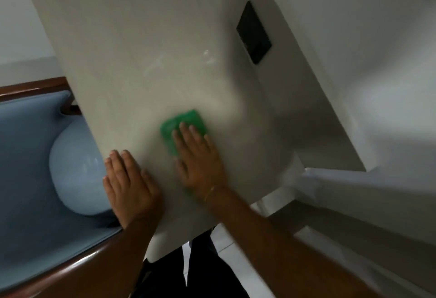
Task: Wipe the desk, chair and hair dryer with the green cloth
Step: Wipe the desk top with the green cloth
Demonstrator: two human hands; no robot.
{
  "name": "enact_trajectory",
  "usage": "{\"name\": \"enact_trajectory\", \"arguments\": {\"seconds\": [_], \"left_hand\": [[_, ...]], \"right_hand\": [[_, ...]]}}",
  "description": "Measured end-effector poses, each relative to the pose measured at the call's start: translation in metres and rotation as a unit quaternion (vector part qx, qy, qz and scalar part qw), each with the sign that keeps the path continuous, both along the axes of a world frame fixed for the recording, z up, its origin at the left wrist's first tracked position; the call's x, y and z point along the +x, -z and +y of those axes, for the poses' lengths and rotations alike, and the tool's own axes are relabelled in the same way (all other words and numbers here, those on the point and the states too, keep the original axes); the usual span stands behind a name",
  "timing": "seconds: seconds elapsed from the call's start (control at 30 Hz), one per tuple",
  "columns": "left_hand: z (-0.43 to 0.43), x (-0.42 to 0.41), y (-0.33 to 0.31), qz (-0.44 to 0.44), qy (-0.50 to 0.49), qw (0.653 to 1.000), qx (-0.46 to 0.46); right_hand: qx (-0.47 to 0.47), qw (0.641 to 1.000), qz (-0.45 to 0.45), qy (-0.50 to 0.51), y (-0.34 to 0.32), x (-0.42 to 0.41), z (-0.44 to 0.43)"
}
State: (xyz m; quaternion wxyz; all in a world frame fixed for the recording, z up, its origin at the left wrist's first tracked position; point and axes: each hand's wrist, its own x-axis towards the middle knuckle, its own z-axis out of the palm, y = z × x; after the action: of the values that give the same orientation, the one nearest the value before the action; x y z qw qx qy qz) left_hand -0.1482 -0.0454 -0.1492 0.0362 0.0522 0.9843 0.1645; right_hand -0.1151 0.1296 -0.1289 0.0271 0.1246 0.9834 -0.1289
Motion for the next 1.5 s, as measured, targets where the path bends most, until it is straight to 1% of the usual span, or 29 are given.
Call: {"name": "enact_trajectory", "arguments": {"seconds": [0.07, 0.1, 0.2, 0.27, 0.37, 0.47, 0.53, 0.6, 0.67, 0.77, 0.87, 0.9, 0.97, 1.07, 1.13, 1.2, 1.27, 1.37, 1.5], "left_hand": [[0.002, -0.003, 0.0, 0.0, 0.002, 1.0, 0.006], [0.004, -0.004, 0.001, -0.001, -0.001, 1.0, 0.007], [0.007, -0.002, -0.001, -0.002, 0.004, 1.0, 0.005], [0.011, 0.0, -0.002, -0.004, 0.004, 1.0, 0.002], [0.011, 0.001, -0.004, -0.013, 0.001, 1.0, 0.004], [0.011, 0.0, -0.006, -0.023, -0.001, 1.0, 0.01], [0.009, 0.0, -0.005, -0.021, -0.001, 1.0, 0.008], [0.008, 0.001, -0.003, -0.021, -0.002, 1.0, 0.007], [0.007, 0.002, -0.003, -0.02, 0.0, 1.0, 0.002], [0.008, 0.002, -0.003, -0.015, 0.002, 1.0, -0.005], [0.006, 0.001, -0.002, -0.018, 0.011, 1.0, -0.013], [0.006, 0.001, -0.001, -0.02, 0.019, 0.999, -0.02], [0.004, -0.001, -0.002, -0.023, 0.028, 0.999, -0.027], [0.009, -0.004, -0.006, -0.025, 0.016, 0.999, -0.014], [0.009, -0.004, -0.007, -0.023, 0.012, 1.0, -0.012], [0.008, -0.003, -0.007, -0.024, 0.014, 0.999, -0.015], [0.007, -0.006, -0.007, -0.027, 0.01, 1.0, -0.007], [0.011, -0.024, -0.006, -0.027, 0.002, 1.0, -0.004], [0.019, -0.074, -0.006, -0.033, -0.03, 0.999, 0.007]], "right_hand": [[-0.016, 1.0, -0.005, -0.02, 0.004, 0.047, -0.025], [-0.022, 1.0, -0.011, -0.012, 0.006, 0.071, -0.026], [-0.02, 0.996, -0.056, 0.061, 0.001, 0.126, 0.007], [-0.007, 0.991, -0.077, 0.113, -0.003, 0.133, 0.048], [0.01, 0.981, -0.088, 0.172, -0.007, 0.103, 0.109], [0.028, 0.976, -0.075, 0.202, -0.01, 0.033, 0.158], [0.044, 0.975, -0.069, 0.204, -0.009, -0.026, 0.168], [0.042, 0.975, -0.069, 0.206, -0.008, -0.081, 0.155], [0.029, 0.983, -0.063, 0.171, -0.01, -0.122, 0.123], [0.022, 0.999, -0.019, 0.045, -0.012, -0.147, 0.05], [0.003, 0.997, 0.01, -0.072, -0.005, -0.124, -0.022], [-0.006, 0.995, 0.016, -0.094, -0.002, -0.109, -0.037], [-0.023, 0.994, 0.019, -0.106, 0.002, -0.073, -0.044], [-0.021, 0.998, 0.002, -0.057, 0.006, -0.025, -0.012], [-0.001, 1.0, -0.014, 0.008, 0.004, -0.011, 0.025], [0.02, 0.995, -0.035, 0.086, -0.001, -0.016, 0.065], [0.037, 0.988, -0.055, 0.136, -0.006, -0.044, 0.099], [0.046, 0.984, -0.054, 0.161, -0.009, -0.109, 0.137], [0.048, 0.978, -0.041, 0.197, -0.008, -0.202, 0.142]]}}
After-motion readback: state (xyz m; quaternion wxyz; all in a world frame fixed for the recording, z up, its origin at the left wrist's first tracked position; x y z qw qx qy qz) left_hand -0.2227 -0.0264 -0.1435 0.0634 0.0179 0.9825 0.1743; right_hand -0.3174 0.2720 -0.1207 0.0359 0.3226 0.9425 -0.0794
